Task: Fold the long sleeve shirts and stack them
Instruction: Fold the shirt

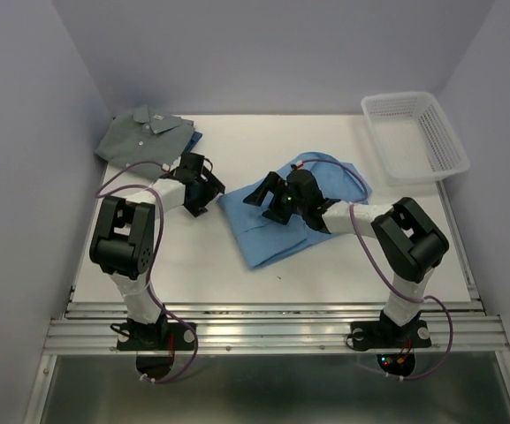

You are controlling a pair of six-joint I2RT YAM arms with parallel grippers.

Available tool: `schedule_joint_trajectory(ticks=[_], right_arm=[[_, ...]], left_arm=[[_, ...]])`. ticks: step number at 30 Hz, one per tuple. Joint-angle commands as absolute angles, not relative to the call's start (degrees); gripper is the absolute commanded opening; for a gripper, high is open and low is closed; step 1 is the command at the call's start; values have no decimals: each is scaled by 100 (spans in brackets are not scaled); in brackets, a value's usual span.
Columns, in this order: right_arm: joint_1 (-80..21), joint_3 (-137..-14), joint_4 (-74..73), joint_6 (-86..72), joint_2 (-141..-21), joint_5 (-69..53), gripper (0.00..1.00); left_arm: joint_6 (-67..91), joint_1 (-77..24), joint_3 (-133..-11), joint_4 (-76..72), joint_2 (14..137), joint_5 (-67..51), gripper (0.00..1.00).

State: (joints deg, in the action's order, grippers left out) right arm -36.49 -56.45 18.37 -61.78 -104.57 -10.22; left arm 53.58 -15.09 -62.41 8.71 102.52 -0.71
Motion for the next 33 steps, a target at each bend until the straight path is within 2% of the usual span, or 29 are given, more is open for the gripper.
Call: schedule_joint_trajectory(ticks=[1, 6, 11, 14, 17, 23, 27, 33], right_arm=[[-3612, -5907, 1530, -5574, -9916, -423, 100], [-3612, -5775, 1064, -5195, -9414, 553, 100], [-3612, -5871, 537, -4475, -9123, 1290, 100], [-3612, -6011, 37, -4089, -9044, 1888, 100], [-3612, -5986, -165, -3833, -8956, 1942, 100], [-3612, -5775, -307, -3797, -8728, 1670, 100], [-3612, -5547, -693, -4007, -8500, 1915, 100], [-3543, -5203, -1114, -4016, -7938, 2485, 100]], left_arm=[[4887, -1599, -5943, 1327, 9608, -34, 89], [5062, -1985, -4887, 898, 8702, -755, 97], [5396, -2882, -4614, 501, 8893, -1037, 97], [5641, -2997, -4492, 440, 9017, -941, 97], [5678, -2927, -4430, 571, 8956, -695, 97], [5827, -2856, -4553, 1370, 8368, -62, 97], [6178, -2970, -4500, 1564, 7658, 299, 97], [6705, -4146, -4325, 1268, 7356, 343, 99]])
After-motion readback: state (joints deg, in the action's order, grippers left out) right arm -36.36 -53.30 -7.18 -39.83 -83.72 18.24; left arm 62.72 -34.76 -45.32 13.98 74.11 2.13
